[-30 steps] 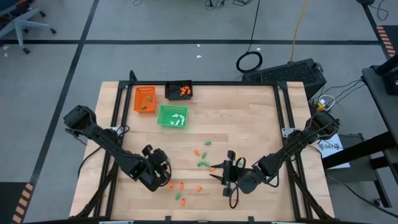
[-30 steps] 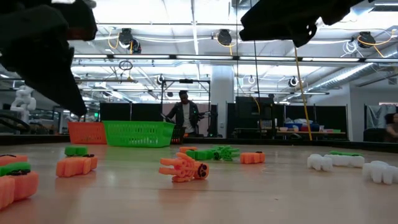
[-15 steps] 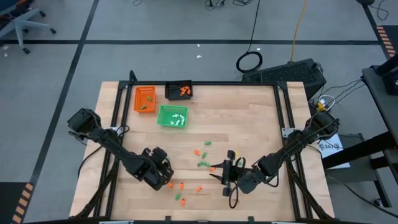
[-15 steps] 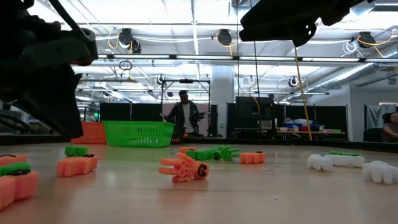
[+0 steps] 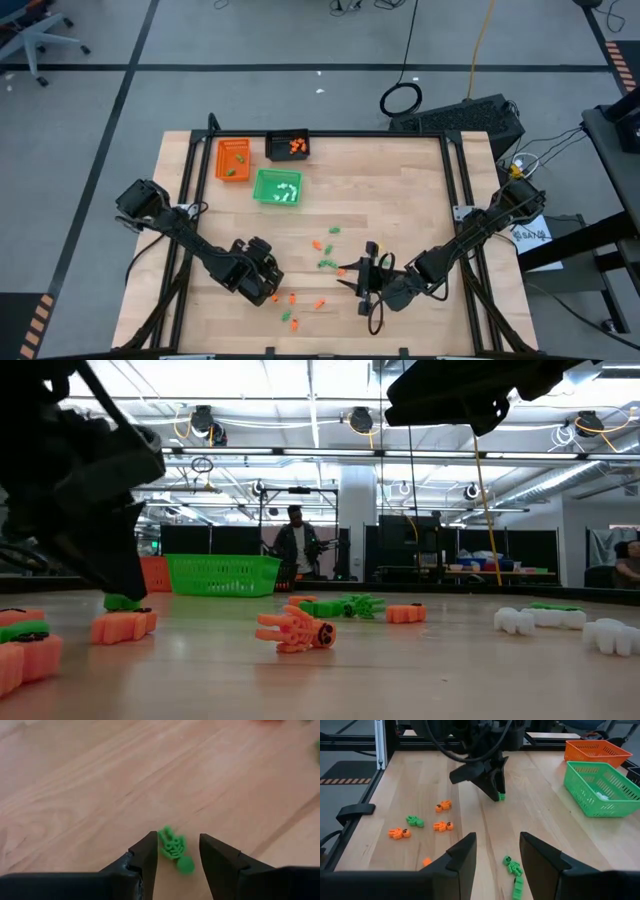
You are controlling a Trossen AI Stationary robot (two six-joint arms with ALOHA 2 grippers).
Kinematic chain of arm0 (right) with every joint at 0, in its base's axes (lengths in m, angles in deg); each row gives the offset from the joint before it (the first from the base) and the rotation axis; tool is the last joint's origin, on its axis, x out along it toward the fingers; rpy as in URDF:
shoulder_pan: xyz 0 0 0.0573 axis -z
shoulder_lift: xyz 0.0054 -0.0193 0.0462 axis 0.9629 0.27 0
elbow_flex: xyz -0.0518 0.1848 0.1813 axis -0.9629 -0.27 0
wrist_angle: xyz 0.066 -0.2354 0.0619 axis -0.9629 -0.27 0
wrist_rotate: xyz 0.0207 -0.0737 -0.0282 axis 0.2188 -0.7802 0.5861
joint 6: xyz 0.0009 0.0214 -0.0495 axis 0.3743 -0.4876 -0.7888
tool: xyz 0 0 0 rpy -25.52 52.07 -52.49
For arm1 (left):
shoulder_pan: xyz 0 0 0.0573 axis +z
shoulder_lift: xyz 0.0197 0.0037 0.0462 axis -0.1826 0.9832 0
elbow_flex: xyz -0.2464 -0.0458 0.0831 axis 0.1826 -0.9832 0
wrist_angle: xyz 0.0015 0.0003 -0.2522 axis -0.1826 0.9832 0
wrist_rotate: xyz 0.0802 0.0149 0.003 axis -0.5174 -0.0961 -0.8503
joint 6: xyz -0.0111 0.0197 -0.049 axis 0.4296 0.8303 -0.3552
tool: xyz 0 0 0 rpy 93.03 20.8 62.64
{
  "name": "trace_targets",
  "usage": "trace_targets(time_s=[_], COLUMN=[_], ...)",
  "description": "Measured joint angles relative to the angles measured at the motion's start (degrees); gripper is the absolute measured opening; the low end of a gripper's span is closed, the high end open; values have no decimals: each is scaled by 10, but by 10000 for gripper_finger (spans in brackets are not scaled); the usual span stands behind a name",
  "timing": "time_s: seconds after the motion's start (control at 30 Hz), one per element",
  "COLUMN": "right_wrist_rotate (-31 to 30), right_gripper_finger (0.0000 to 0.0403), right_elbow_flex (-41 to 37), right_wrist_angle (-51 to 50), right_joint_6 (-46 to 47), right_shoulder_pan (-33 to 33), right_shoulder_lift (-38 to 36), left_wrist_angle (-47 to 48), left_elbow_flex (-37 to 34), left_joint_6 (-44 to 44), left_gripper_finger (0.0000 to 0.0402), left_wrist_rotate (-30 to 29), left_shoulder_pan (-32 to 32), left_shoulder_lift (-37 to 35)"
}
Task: Sort Halloween decoration
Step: Put the green skeleton toy into the orange bin
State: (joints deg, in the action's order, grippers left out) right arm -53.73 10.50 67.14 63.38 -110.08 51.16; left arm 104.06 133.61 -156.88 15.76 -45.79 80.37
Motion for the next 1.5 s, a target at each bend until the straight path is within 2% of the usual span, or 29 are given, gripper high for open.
trace_targets(time_s=[0.23,0.5,0.73,1.03,1.17,1.3,1.5], right_wrist_rotate=[0,-1,-1,-1,0,0,0], right_gripper_finger=[137,137,137,137,137,137,137], right_elbow_flex=[0,0,0,0,0,0,0], right_wrist_angle=[0,-1,5,49,79,111,122], right_joint_6=[0,-25,-35,-37,-49,-75,-117], right_shoulder_pan=[0,2,14,32,33,33,33], right_shoulder_lift=[0,1,17,64,79,84,84], left_wrist_angle=[-2,-30,-17,20,51,60,61], left_elbow_flex=[1,1,4,5,5,5,5], left_joint_6=[30,111,178,411,511,663,959], left_gripper_finger=[128,15,20,17,16,16,16], left_wrist_rotate=[10,17,43,28,-1,-30,-43], left_shoulder_pan=[0,-3,-5,-4,-4,-4,-4], left_shoulder_lift=[14,13,-33,-180,-255,-313,-366])
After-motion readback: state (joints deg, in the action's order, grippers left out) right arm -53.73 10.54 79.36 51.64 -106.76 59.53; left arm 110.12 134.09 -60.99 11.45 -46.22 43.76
